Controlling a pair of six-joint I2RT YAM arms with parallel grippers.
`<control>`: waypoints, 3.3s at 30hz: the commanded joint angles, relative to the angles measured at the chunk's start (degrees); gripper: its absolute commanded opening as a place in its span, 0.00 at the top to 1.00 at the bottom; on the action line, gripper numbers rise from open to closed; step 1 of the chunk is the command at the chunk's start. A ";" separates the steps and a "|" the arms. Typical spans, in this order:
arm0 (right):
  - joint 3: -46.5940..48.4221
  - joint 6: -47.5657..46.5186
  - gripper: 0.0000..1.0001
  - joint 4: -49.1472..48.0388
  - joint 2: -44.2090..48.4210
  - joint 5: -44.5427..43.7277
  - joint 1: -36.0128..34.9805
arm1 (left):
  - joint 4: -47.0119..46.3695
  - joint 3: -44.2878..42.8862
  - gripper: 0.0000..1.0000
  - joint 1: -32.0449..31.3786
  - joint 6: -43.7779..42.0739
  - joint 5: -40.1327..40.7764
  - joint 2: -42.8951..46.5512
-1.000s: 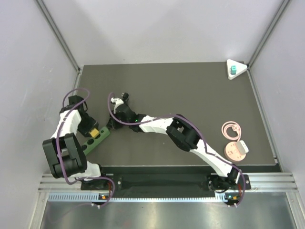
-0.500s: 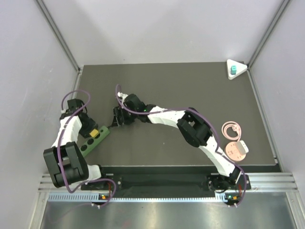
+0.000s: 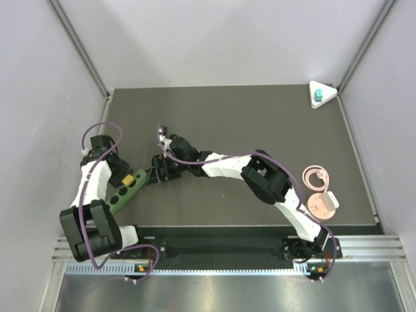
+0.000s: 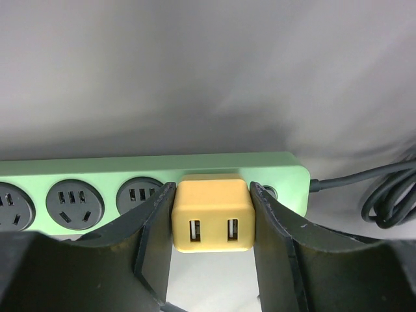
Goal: Pull the plug off the socket
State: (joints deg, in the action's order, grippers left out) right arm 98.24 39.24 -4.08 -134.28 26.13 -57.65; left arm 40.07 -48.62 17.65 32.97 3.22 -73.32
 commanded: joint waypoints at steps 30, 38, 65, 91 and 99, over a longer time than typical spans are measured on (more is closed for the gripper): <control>12.41 19.90 0.53 -21.76 -18.03 3.49 0.43 | -1.23 2.04 1.00 0.46 -0.01 -2.96 4.68; 14.00 21.23 0.75 -21.76 -20.14 2.87 0.26 | -1.31 2.04 1.00 0.46 -0.28 -5.16 4.06; 15.83 21.85 1.00 -19.69 -21.73 -0.28 -0.27 | -2.02 1.78 1.00 0.46 -0.37 -8.76 2.22; 25.43 7.43 1.00 18.66 -27.09 -12.24 -1.94 | 1.06 -7.01 1.00 1.07 6.05 -13.94 2.83; 19.37 12.17 1.00 11.30 -25.51 -7.41 0.43 | 1.23 -5.53 1.00 5.99 2.20 -15.80 2.82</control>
State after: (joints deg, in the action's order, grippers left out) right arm 123.94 55.68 -4.19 -153.93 28.45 -57.91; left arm 42.26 -50.98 22.87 33.39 -3.11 -73.56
